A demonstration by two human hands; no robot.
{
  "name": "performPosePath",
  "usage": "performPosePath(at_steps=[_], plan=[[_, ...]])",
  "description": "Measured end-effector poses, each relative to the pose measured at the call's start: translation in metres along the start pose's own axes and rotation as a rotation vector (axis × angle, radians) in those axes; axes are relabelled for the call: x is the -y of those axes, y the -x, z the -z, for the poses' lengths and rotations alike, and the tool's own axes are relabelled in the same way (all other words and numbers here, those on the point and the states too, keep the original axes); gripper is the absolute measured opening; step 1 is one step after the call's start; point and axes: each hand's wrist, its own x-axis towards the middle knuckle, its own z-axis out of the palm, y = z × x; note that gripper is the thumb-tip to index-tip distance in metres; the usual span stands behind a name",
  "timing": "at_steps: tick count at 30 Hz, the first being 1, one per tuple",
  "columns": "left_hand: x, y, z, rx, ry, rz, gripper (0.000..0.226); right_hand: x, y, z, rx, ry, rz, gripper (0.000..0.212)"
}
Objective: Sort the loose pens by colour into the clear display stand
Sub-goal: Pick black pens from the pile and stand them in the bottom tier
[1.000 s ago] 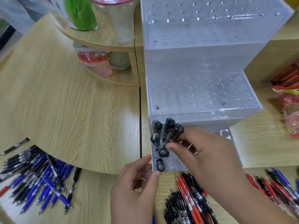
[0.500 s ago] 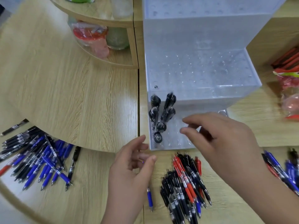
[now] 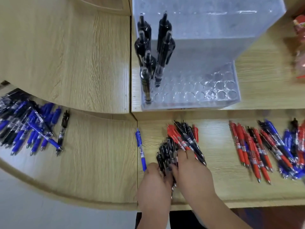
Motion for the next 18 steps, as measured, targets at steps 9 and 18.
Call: performPosePath(at_steps=[9,18], plan=[[-0.009,-0.024,0.000,-0.036,0.149,0.118,0.023,-0.005,-0.023,0.008,0.044,-0.151,-0.101,0.041],[-0.012,-0.037,0.000,-0.082,0.224,0.064,0.016,0.003,-0.045,0.013,0.104,-0.202,-0.126,0.019]])
